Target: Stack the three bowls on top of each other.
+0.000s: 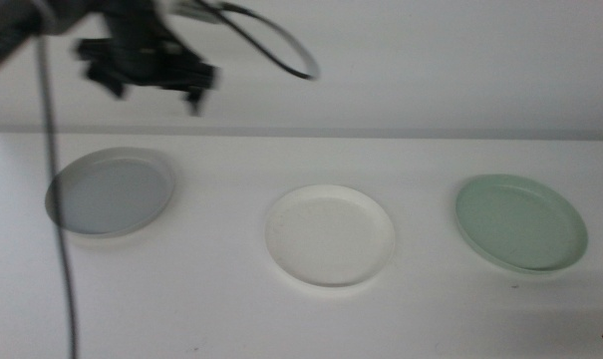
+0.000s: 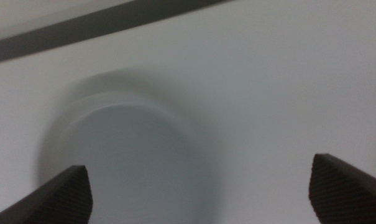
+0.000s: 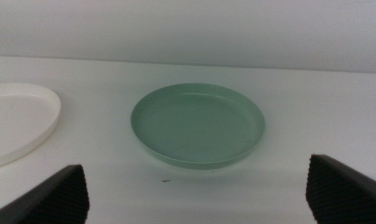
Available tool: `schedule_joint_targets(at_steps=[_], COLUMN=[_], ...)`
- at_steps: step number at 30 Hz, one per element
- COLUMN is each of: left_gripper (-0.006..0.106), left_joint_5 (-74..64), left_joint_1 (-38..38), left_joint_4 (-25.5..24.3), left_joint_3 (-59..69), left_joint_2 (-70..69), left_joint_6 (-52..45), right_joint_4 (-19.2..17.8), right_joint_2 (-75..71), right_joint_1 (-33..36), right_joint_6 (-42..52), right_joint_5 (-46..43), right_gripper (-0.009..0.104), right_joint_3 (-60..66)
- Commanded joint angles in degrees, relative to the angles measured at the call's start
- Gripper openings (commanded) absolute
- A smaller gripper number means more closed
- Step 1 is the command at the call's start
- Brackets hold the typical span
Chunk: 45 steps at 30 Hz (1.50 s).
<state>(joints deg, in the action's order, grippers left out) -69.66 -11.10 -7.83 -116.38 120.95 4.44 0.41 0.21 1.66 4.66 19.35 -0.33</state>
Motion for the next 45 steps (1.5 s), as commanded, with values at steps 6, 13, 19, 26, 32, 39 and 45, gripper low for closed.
schedule_joint_targets(at_steps=[6, 13, 19, 26, 32, 39, 45], left_gripper=[0.094, 0.094, 0.094, 0.093, 0.079, 0.006, -0.002], left_joint_5=[-3.05, -1.47, -2.23, -2.39, -3.26, -5.67, -5.67], left_joint_1=[16.69, 25.75, 27.31, 27.31, 27.31, 27.31, 26.45], left_joint_4=[6.12, 15.05, 17.97, 16.73, 15.55, 17.44, 14.79], left_joint_3=[1.07, 1.07, 1.07, 1.32, 1.70, 2.88, 5.18], left_joint_2=[2.99, 8.32, 12.84, 16.15, 17.92, 18.01, 9.13], left_joint_6=[-7.72, -13.64, -16.64, -16.64, -18.10, -16.98, -12.47], right_joint_4=[-0.41, -0.41, -0.41, -0.41, -0.41, -0.41, -0.41], right_joint_2=[-2.28, -2.28, -2.28, -2.28, -2.28, -2.28, -2.28], right_joint_1=[-0.53, -0.53, -0.53, -0.53, -0.53, -0.53, -0.53], right_joint_6=[0.15, 0.15, 0.15, 0.15, 0.15, 0.15, 0.15], right_joint_5=[-0.54, -0.54, -0.54, -0.54, -0.54, -0.54, -0.54], right_gripper=[0.093, 0.093, 0.093, 0.093, 0.093, 0.093, 0.093], right_joint_3=[2.51, 2.51, 2.51, 2.51, 2.51, 2.51, 2.51])
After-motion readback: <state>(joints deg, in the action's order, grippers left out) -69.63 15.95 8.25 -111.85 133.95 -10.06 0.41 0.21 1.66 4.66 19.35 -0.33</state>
